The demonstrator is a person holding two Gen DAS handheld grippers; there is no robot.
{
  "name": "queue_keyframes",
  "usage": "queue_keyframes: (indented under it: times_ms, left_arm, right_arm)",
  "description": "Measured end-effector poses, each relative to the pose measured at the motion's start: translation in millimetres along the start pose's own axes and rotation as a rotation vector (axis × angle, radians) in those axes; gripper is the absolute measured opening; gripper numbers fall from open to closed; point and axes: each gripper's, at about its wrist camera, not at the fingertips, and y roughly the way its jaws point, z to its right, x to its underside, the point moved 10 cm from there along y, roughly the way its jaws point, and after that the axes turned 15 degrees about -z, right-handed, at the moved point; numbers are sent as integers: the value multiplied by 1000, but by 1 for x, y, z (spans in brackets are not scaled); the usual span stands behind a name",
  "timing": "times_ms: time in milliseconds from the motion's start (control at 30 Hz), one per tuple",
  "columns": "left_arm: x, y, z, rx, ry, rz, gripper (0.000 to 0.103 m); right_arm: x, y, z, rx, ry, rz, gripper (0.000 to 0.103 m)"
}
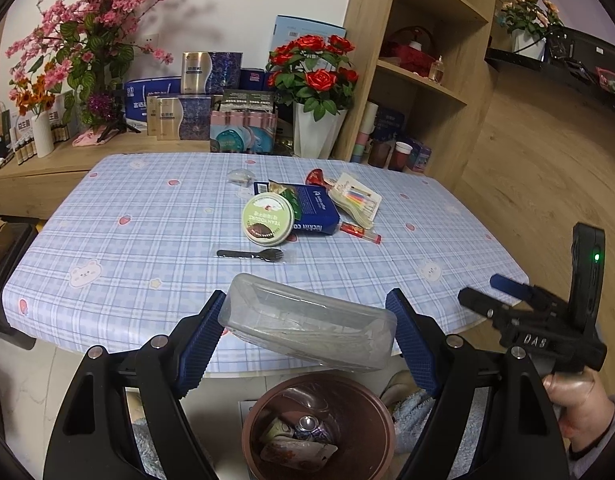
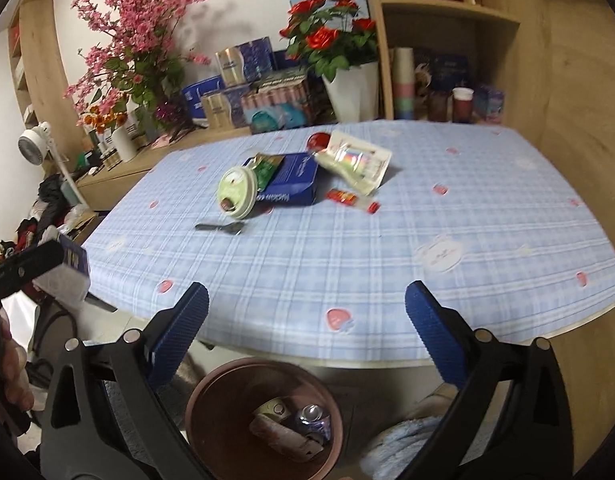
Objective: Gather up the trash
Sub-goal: 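Lower the wrapper and plastic box over the brown bin and release both, then move both tools back over the table toward the remaining items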
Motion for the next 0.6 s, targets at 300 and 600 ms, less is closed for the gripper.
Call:
queue_keyframes:
  times_ms: [300,600]
  left_arm:
    - [5,5,16,20,40,-19,78]
    - [12,7,29,34,74,-43,78]
  right_arm:
    - [-4,-6,7,21,6,20,97]
    - [-6,-9,13,27,15,26,97]
